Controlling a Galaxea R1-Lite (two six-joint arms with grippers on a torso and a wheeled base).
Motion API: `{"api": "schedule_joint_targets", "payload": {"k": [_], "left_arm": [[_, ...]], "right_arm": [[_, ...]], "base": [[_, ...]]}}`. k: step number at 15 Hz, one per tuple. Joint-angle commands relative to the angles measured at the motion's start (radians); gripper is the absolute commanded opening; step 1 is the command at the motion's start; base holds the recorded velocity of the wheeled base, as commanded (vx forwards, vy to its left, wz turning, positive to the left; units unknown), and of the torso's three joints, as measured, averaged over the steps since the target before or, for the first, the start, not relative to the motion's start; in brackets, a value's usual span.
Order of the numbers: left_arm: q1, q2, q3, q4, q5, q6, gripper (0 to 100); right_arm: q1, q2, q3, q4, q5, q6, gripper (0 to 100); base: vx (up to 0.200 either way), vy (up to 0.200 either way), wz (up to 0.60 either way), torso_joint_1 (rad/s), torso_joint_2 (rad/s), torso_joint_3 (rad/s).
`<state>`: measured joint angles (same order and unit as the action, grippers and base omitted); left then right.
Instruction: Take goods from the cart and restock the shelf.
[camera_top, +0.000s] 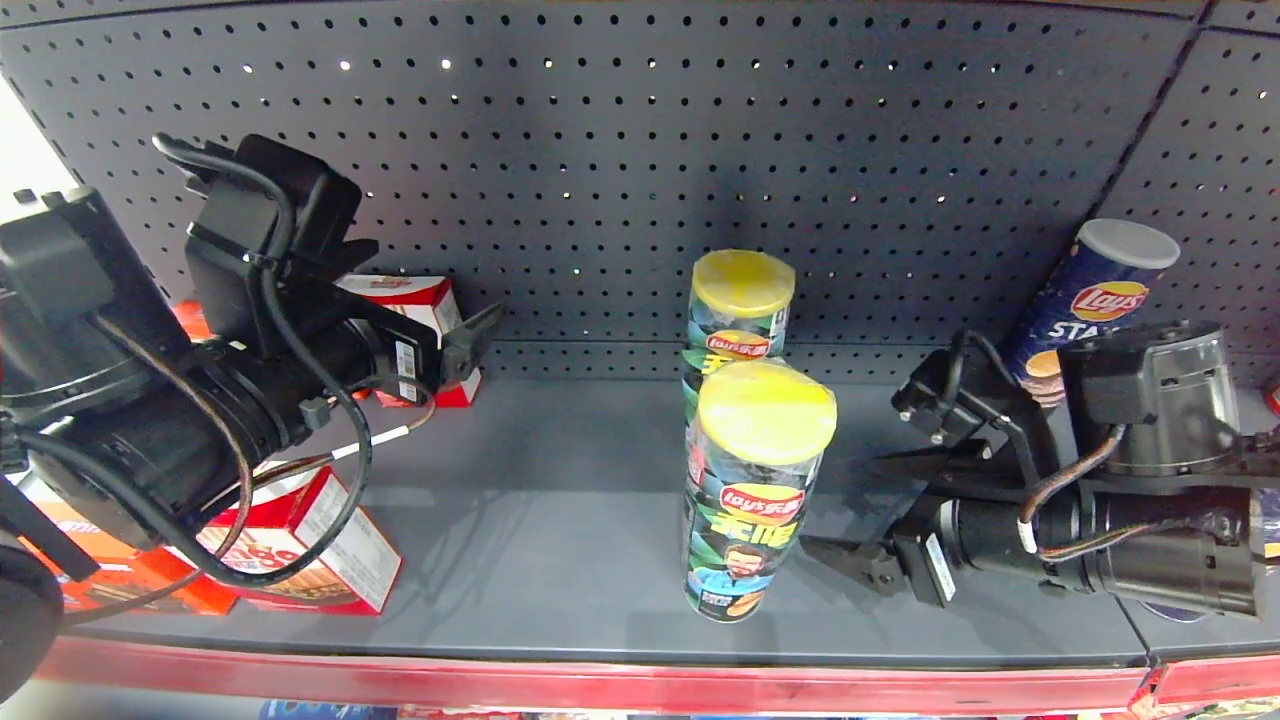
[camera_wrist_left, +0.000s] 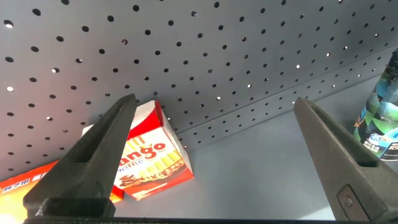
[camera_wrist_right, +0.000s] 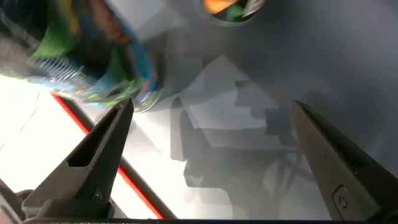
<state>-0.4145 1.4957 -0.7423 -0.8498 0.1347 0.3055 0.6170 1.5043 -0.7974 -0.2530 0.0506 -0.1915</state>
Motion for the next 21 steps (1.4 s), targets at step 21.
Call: {"api": "schedule_joint_targets", "payload": {"k": [21], "left_arm": [[0.002, 0.011, 0.044, 0.0, 0.002, 0.004, 100]], "right_arm": [[-0.048, -1.306, 0.526, 0.253, -0.06, 0.037, 100]], "base": [[0.0, 0.0, 0.0, 0.0, 0.0, 0.0]]}}
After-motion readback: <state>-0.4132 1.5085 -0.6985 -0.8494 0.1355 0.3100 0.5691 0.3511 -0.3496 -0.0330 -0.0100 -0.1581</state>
